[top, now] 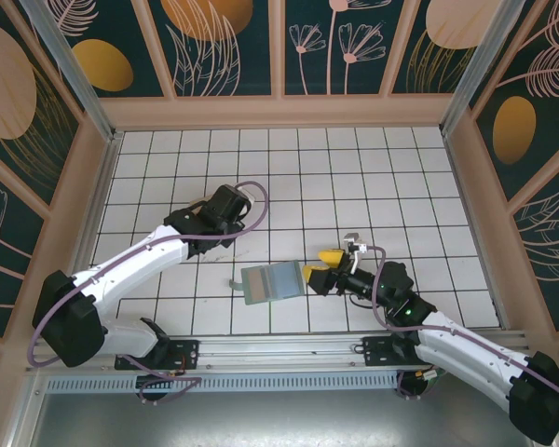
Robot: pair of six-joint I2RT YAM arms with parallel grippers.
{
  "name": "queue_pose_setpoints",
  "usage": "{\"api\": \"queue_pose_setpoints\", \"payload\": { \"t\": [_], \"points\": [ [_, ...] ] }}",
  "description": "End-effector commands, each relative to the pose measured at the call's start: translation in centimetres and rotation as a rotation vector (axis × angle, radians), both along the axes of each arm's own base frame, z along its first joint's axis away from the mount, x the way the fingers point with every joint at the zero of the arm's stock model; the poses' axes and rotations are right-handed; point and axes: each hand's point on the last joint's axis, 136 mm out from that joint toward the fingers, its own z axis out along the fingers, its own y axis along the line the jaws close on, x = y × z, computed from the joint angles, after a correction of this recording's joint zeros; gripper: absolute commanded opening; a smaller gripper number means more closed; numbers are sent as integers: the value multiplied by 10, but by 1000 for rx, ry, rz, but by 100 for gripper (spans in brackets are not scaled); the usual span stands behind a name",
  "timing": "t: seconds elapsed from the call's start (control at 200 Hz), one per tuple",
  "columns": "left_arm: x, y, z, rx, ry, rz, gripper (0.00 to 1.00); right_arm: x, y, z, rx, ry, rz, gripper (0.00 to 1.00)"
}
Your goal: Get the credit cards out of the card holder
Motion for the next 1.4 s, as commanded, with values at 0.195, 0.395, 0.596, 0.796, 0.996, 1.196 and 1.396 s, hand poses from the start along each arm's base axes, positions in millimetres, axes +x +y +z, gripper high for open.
{"api": "queue_pose_setpoints", "payload": {
  "t": [0.195, 0.395, 0.596, 0.796, 0.996, 1.196, 1.396],
  "points": [
    [15, 12, -11, 182, 2, -177, 0, -3, 2, 19, 26, -61, 12, 99],
    [19, 24, -31, 240, 18, -203, 0, -2, 2, 17, 20, -58, 4, 99],
    [17, 22, -49, 234, 54, -229, 0, -1, 1, 17, 16, -59, -1, 99],
    [17, 25, -59, 244, 67, -235, 0, 0, 1, 15, 11, -54, -6, 99],
    [10, 29, -68, 256, 87, -255, 0, 0, 1, 14, 10, -52, -8, 99],
    [7, 35, -77, 294, 84, -273, 0, 1, 1, 12, 4, -47, -7, 99],
    [11, 33, -74, 293, 65, -278, 0, 2, 2, 10, -1, -43, -10, 99]
  ]
}}
